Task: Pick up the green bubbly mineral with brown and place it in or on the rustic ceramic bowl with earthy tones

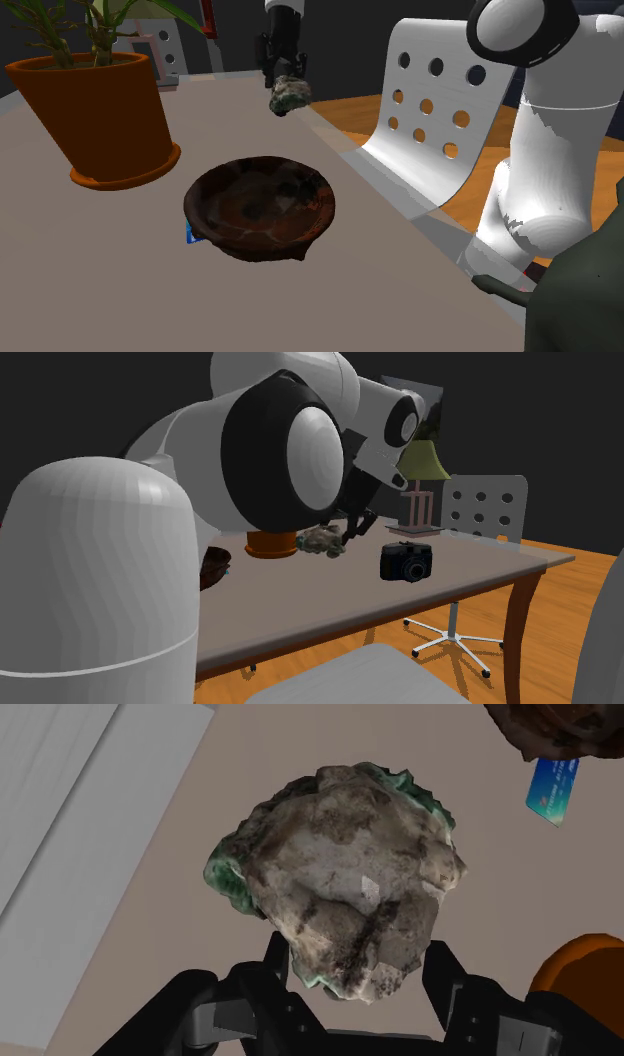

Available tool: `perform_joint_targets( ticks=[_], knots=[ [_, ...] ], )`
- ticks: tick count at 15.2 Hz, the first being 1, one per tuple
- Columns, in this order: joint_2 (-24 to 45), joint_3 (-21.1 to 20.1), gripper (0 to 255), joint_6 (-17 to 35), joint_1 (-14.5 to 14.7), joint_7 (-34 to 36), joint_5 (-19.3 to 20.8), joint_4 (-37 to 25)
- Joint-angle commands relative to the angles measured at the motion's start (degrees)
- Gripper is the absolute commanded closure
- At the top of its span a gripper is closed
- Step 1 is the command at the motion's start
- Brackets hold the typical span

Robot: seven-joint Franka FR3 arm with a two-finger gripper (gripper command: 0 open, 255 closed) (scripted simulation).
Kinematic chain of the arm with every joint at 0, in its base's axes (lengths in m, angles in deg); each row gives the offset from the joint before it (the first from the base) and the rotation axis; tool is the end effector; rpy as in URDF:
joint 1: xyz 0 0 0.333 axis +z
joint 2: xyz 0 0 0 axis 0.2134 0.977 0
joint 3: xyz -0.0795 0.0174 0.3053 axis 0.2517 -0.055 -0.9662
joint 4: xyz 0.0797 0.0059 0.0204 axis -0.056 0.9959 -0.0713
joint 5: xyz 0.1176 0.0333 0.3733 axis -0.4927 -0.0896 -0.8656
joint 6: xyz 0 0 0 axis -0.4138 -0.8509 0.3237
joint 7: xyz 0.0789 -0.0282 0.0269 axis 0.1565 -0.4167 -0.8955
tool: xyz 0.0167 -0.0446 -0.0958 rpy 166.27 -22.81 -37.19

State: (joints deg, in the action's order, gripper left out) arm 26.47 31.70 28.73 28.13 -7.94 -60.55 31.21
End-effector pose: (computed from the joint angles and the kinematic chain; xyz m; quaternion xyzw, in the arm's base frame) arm 0.5756 0.0818 0.6184 -0.9676 0.0306 0.1464 0.2036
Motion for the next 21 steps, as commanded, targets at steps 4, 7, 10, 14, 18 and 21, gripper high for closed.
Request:
perform_joint_targets(
  ticks=[4, 7, 10, 14, 18, 21],
  knots=[
    [1.96, 0.12, 255, -4.58, -0.92, 1.64, -1.23, -6.69],
    [3.55, 0.15, 255, -7.47, -1.64, 2.78, -2.23, -11.28],
    [5.55, 0.12, 255, -10.62, -2.59, 4.11, -3.52, -16.58],
    [0.01, -1.11, 255, -6.61, 1.33, 6.94, -2.06, -8.85],
    [-5.74, -3.37, 255, -1.98, 5.56, 11.34, -0.94, -1.12],
    [-9.07, -5.43, 255, 1.09, 8.18, 14.89, -0.55, 3.23]
  ],
)
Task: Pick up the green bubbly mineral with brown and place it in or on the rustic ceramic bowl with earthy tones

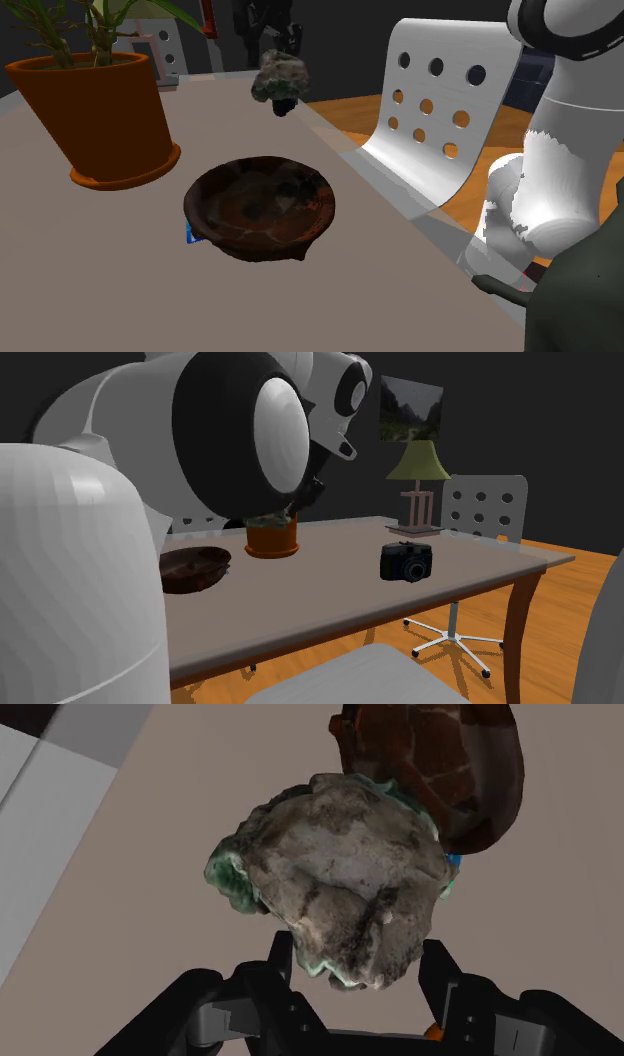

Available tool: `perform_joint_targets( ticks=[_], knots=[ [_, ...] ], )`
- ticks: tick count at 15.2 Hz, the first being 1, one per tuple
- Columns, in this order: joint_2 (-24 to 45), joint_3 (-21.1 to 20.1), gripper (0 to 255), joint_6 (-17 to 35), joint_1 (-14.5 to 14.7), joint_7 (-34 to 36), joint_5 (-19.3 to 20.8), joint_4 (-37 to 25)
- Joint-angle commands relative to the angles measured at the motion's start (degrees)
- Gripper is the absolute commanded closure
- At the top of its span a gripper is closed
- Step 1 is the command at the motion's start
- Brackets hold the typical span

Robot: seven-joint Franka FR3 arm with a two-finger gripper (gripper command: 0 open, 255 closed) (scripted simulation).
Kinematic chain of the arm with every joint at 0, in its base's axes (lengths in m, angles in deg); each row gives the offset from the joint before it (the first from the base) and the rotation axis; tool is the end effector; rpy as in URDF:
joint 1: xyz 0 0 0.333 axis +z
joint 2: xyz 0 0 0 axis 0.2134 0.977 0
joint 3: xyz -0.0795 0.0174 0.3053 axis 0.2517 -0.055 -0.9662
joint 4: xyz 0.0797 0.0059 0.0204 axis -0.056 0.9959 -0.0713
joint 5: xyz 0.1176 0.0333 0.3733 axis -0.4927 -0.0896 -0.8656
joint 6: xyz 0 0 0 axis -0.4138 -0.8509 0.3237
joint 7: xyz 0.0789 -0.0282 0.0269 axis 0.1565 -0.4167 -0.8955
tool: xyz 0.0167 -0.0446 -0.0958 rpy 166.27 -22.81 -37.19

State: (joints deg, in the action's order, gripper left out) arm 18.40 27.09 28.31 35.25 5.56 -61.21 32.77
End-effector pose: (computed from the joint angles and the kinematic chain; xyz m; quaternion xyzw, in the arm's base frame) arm 0.5072 0.1757 0.6847 -0.9675 0.0298 0.1467 0.2036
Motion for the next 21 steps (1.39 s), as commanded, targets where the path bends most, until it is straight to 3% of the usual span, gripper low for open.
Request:
perform_joint_targets(
  ticks=[1, 12, 21],
  knots=[
    [-1.95, -1.54, 255, 2.47, 1.87, 2.59, 0.17, 2.89],
    [-7.74, -10.73, 255, 12.61, 10.26, 17.14, -0.1, 10.58],
    [-10.06, -11.1, 255, 19.13, 10.4, 14.1, 0.06, 20.07]
  ],
)
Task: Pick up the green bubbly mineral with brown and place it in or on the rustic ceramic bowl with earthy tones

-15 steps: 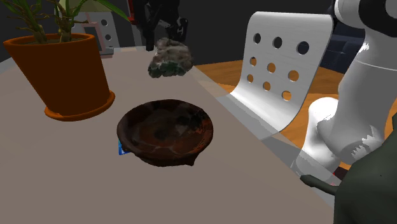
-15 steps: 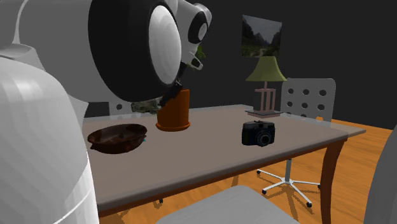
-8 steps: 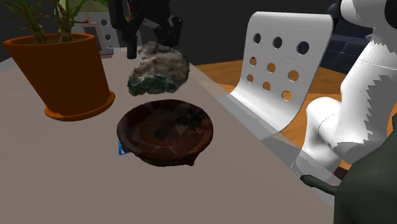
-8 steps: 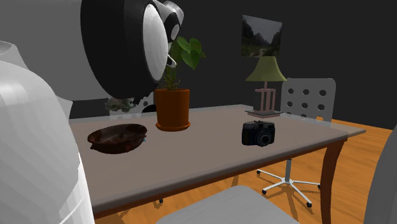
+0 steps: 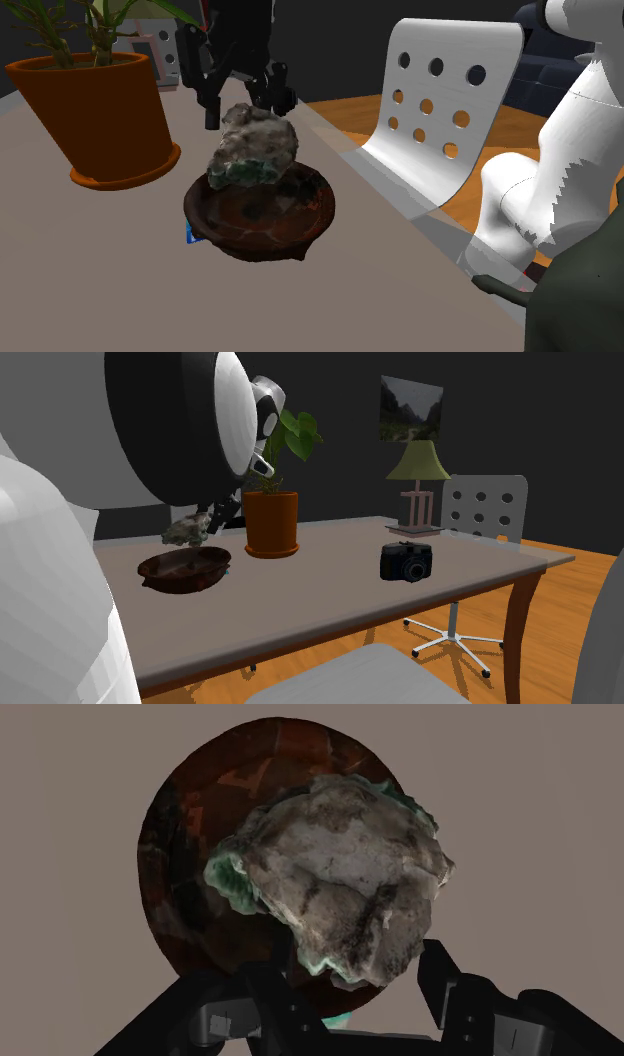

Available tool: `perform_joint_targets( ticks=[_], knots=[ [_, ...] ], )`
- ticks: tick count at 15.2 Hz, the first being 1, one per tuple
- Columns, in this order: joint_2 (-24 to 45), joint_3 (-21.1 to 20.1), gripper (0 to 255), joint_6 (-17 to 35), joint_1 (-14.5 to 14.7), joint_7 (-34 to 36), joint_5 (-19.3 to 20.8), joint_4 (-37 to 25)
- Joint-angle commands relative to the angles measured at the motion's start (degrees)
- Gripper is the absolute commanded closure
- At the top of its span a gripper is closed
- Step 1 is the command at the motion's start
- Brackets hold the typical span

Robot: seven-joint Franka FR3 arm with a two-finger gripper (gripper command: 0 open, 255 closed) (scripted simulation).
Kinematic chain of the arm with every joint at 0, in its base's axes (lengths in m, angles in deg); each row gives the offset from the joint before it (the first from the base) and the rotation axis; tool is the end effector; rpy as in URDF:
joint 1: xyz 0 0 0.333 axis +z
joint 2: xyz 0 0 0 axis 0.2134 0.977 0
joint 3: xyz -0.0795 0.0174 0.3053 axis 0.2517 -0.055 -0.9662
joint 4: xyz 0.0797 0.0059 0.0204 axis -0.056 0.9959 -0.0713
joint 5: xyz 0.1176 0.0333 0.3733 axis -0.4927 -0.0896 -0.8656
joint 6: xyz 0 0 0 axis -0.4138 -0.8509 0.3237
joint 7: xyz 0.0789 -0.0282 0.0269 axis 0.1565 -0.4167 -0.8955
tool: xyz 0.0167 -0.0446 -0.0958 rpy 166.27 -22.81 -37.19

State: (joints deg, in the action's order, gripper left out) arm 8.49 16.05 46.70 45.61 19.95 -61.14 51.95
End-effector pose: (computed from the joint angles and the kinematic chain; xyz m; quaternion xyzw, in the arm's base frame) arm 0.4038 0.3278 0.6469 -0.9675 0.0305 0.1468 0.2034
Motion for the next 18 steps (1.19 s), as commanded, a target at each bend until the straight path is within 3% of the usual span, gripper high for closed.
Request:
perform_joint_targets(
  ticks=[1, 6, 14, 15, 18],
  knots=[
    [-0.34, -0.1, 255, 1.44, 0.05, -0.61, -0.01, 1.84],
    [-1.05, -0.29, 255, 4.88, 0.13, -2.23, -0.13, 6.36],
    [-1.09, -0.31, 255, 5.17, 0.14, -2.37, -0.14, 6.72],
    [-1.09, -0.31, 0, 5.18, 0.14, -2.37, -0.14, 6.72],
    [-1.1, -0.31, 0, 5.17, 0.14, -2.37, -0.14, 6.72]
  ],
)
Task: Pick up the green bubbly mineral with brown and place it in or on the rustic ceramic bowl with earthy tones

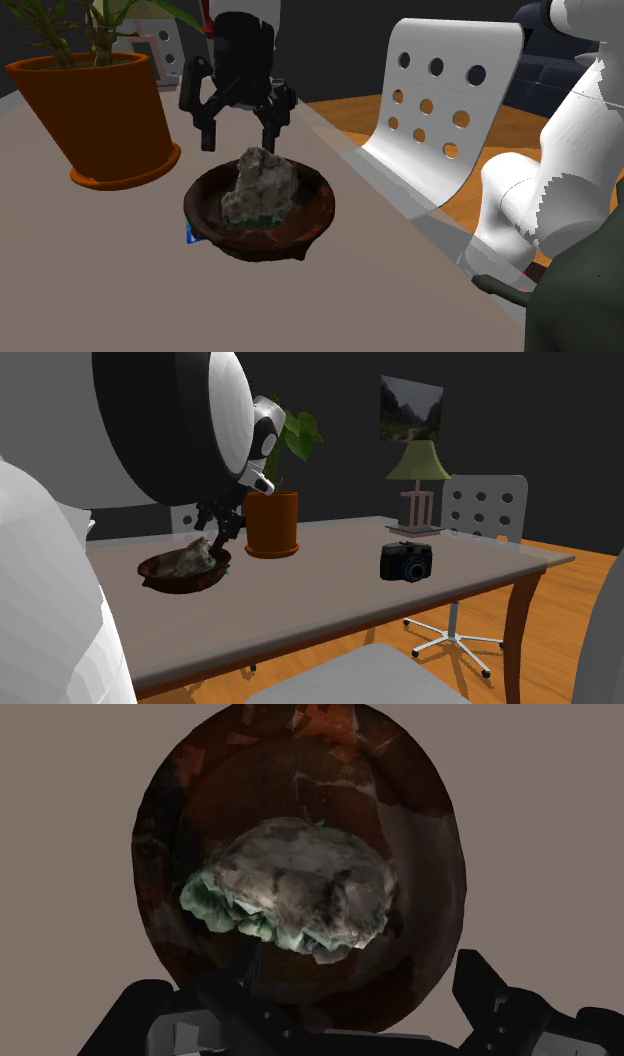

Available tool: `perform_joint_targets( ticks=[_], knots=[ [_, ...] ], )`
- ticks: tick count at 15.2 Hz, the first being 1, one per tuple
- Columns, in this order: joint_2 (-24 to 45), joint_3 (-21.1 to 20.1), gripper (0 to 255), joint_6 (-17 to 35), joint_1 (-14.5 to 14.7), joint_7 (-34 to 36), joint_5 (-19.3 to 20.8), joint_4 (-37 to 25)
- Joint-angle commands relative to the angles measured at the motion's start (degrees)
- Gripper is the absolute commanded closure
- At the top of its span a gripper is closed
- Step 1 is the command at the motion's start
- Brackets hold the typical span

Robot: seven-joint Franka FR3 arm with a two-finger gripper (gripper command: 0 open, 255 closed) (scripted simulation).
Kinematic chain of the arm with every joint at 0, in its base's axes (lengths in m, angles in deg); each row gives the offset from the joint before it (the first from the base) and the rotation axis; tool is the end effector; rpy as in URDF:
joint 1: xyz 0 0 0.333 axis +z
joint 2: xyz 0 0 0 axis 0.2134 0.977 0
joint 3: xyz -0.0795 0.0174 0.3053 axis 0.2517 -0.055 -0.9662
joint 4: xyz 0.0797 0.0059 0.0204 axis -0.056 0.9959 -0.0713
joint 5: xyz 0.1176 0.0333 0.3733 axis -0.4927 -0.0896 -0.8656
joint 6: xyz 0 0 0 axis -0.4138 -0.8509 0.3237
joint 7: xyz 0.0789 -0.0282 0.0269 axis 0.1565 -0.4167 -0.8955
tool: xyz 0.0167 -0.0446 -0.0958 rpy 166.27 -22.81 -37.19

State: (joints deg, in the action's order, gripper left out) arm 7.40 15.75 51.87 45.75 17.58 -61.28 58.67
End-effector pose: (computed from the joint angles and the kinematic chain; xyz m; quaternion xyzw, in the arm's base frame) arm 0.4038 0.3282 0.6080 -0.9675 0.0305 0.1465 0.2036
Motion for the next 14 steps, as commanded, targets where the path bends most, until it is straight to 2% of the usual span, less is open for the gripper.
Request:
perform_joint_targets(
  ticks=[1, 2, 6, 14],
  knots=[
    [0.0, 0.0, 0, 0.0, 0.0, 0.0, 0.0, 0.0],
    [0.0, 0.0, 0, 0.0, 0.0, 0.0, 0.0, 0.0],
    [1.54, 1.85, 0, -7.29, -1.28, 0.48, 0.32, -8.15],
    [1.54, 1.85, 0, -7.29, -1.28, 0.48, 0.32, -8.15]
  ],
)
